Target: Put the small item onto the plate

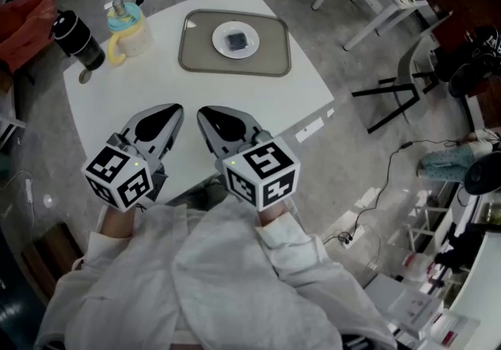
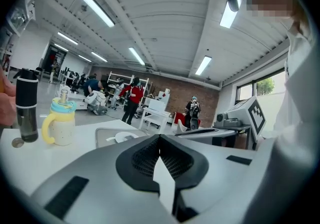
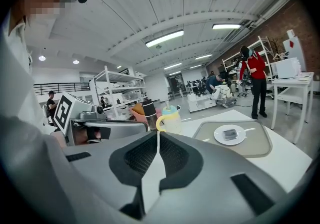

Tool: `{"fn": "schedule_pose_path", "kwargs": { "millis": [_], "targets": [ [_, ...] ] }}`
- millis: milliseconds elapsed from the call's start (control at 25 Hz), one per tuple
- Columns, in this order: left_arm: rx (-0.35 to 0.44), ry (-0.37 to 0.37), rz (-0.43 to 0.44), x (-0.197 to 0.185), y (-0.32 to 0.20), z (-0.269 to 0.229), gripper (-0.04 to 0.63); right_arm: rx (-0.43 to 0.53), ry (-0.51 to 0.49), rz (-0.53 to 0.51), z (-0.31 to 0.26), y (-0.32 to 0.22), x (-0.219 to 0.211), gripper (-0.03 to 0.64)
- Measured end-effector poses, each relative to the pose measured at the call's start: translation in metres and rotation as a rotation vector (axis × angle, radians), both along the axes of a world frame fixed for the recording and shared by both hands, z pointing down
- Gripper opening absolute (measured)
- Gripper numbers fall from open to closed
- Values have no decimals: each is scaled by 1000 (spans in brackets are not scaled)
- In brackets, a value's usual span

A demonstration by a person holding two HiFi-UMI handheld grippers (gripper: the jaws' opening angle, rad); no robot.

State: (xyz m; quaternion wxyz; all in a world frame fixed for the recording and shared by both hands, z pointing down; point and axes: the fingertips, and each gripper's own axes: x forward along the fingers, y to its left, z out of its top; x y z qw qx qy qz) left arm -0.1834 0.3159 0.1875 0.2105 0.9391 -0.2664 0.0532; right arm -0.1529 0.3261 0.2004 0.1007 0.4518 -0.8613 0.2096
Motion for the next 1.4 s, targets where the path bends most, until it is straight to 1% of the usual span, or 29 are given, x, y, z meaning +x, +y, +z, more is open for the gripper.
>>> {"fn": "schedule_pose_path", "kwargs": {
  "millis": [120, 240, 360, 600, 840, 1160, 1400],
  "targets": [
    [-12, -7, -13, 6, 4, 2, 9, -4, 6, -9, 0, 0, 7, 25],
    [-24, -35, -23, 9, 8, 9, 11, 10, 13, -7, -2, 1, 11, 21],
    [-7, -66, -30, 10, 11, 11, 9, 37, 40, -14, -3, 2, 9, 20],
    [10, -81, -40, 8, 8, 11, 9, 99, 44, -17, -9, 3, 5, 18],
    [-4, -87, -57, 7, 6, 14, 9, 126, 71, -14, -12, -1, 5, 15],
    [-23, -76, -55, 7, 3, 18, 9, 112, 95, -18, -7, -2, 1, 15],
    [-40, -63, -43, 9, 5, 19, 9, 64, 100, 0, 2, -1, 3, 15]
  ]
}}
